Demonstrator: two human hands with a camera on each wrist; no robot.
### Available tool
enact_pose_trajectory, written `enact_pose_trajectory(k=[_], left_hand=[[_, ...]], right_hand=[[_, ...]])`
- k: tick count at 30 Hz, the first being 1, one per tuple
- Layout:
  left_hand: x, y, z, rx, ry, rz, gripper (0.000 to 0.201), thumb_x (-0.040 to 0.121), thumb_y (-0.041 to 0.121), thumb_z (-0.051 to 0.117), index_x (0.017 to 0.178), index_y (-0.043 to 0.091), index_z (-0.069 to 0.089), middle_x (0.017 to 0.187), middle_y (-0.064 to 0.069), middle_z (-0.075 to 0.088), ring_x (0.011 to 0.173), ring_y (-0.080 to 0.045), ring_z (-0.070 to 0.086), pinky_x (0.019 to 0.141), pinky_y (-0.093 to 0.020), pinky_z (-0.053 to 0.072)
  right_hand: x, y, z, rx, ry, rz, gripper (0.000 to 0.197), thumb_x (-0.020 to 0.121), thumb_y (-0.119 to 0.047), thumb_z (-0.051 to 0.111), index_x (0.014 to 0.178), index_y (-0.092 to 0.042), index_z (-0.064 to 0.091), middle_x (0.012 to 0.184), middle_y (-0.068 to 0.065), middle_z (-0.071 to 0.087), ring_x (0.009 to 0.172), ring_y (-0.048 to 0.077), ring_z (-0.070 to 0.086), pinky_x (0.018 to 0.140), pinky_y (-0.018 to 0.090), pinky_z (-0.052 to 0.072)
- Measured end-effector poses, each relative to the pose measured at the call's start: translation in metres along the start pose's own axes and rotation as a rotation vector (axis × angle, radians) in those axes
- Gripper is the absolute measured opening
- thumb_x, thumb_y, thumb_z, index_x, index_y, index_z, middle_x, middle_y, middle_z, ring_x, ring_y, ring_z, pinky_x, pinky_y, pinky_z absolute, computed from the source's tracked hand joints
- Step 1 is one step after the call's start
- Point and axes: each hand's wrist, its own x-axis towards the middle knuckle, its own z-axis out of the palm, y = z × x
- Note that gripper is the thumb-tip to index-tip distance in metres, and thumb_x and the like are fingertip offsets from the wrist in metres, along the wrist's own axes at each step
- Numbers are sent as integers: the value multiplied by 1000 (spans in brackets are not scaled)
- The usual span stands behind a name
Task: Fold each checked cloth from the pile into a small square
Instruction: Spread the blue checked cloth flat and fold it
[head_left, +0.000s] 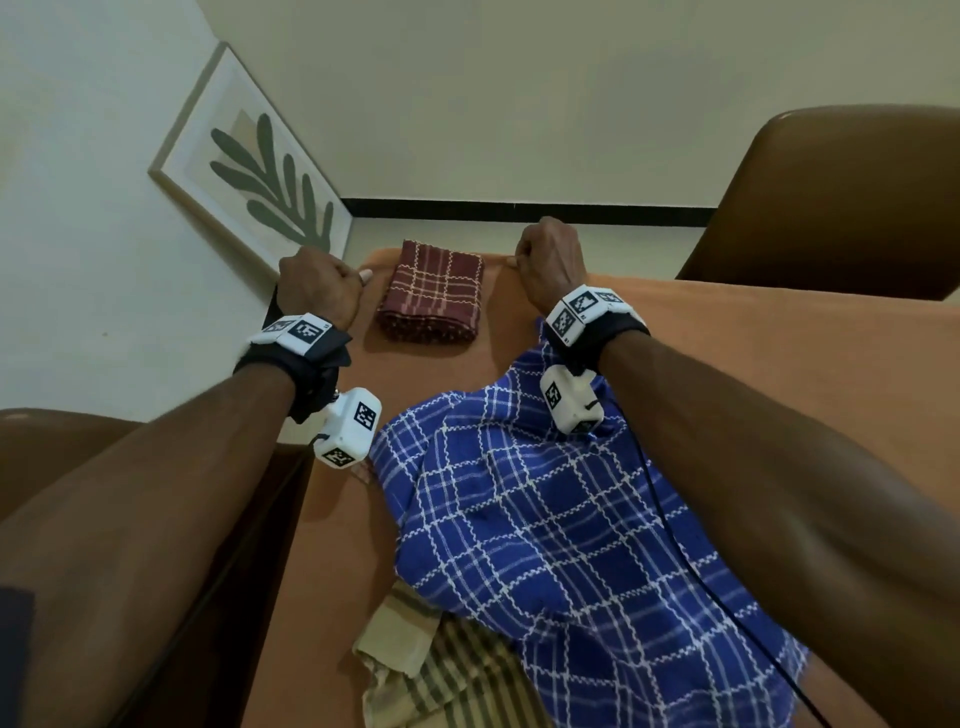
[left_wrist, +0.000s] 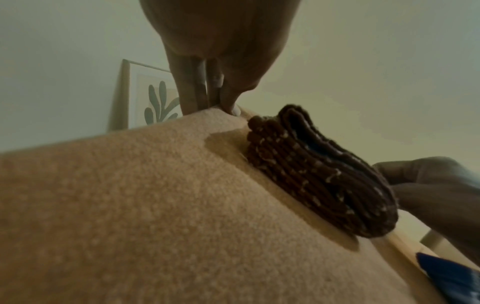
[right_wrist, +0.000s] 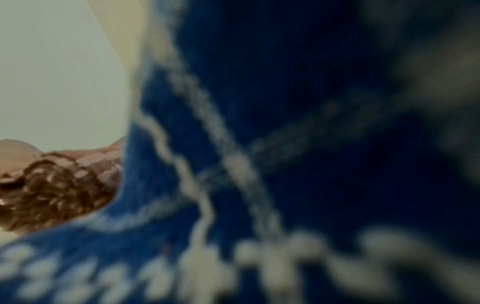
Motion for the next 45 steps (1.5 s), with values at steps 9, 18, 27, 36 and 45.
enact_pose_trajectory(k=[9,18,27,36,45], left_hand=[[-52,-3,-4,140,-33,36,46,100,39,48,135,10,54,131,-19,60,120,-41,55,95,-49,44],[-151,4,-44,39,-7,109,47,102,48,42,124,10,59,117,-21,64,109,-37,58,83,-42,43],[-246,4,-44,98,-426,471,54,91,62,53,110,12,60,109,-11,65,103,-31,58,85,-44,51],[-319,29,-87,-224,-336,567,45,101,50,47,111,10,64,104,-9,70,97,-26,64,81,-43,52],[-322,46,-139,-410,-538,191,87,69,79,67,126,13,59,120,0,63,110,-20,60,95,-38,49]], right_hand=[[-49,22,-36,-113,79,63,29,94,-25,63,113,-3,63,116,16,63,108,33,56,94,43,45],[-71,-7,-109,145,44,103,29,90,-35,69,88,-6,71,92,12,72,81,23,66,69,27,46],[-189,5,-127,-204,-340,333,46,85,-52,67,101,-10,59,98,12,62,87,32,60,77,38,52],[-288,-20,-128,-21,222,255,19,78,3,63,94,-7,64,93,14,67,86,34,62,67,33,40],[-427,-131,-117,263,128,-218,24,73,4,59,95,-5,58,88,12,65,78,33,58,58,42,46]])
